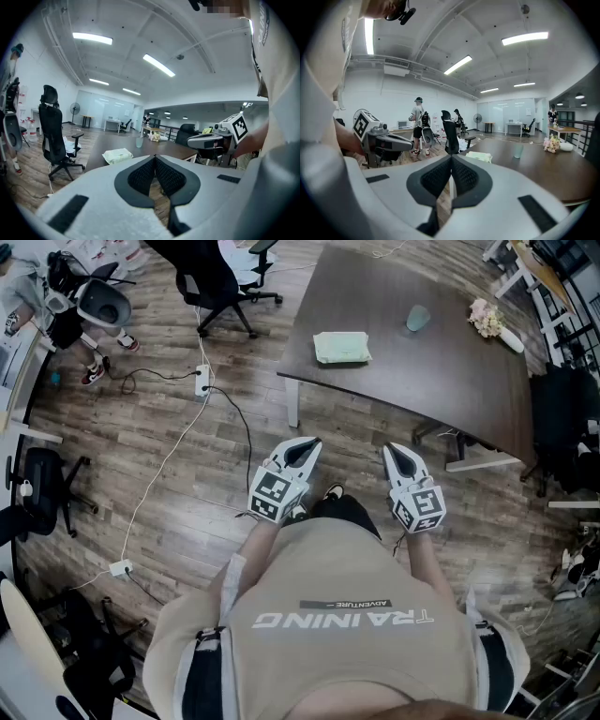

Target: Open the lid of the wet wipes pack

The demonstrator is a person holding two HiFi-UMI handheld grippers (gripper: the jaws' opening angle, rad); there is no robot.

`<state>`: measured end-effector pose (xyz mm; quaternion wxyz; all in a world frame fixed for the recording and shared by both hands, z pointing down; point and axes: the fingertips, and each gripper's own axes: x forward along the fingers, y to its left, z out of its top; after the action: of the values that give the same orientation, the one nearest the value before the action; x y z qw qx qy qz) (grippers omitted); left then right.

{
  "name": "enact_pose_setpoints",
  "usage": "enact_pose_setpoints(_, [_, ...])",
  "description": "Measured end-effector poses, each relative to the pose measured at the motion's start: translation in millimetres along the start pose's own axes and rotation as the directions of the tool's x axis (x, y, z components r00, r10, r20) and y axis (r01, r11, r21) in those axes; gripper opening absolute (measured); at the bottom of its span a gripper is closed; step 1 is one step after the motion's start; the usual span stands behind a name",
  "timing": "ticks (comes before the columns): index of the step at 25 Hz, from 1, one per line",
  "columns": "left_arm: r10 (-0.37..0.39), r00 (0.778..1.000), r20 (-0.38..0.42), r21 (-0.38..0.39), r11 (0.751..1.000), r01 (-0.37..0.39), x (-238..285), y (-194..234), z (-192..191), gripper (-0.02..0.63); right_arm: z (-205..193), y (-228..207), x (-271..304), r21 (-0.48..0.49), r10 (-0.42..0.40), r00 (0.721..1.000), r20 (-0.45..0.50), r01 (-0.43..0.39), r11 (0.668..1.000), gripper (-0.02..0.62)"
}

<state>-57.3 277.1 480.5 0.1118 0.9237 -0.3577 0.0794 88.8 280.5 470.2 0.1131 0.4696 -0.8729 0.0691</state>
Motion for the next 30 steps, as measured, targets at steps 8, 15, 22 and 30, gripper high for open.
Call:
enact_pose_setpoints(8, [-0.036, 0.999, -0.004, 0.007, 0.999, 0.036, -6, 14, 6, 0.009, 12, -2, 26, -0.002, -0.024, 1.0, -0.017, 0.024, 1.0, 0.014])
enact_pose_setpoints(15, [-0.048, 0.999, -0.019, -0.04, 0.998, 0.047, 14, 35, -1, 0.009, 12, -6, 46, 0.001, -0.03, 0.999, -0.041, 0.03, 1.0, 0.014])
enact_pose_setpoints(22, [-0.038, 0.999, -0.026, -0.046, 0.998, 0.036, 45, 53, 7, 0.009, -6, -29, 70, 0.049, -0.007, 0.995, -0.095, 0.012, 0.999, 0.014])
enact_pose_setpoints(30, [0.061, 0.992, -0.112, -0.002, 0.998, -0.061, 86, 130, 13, 0.009, 0, -71, 146, 0.097, 0.057, 0.996, -0.067, -0.05, 0.994, 0.015])
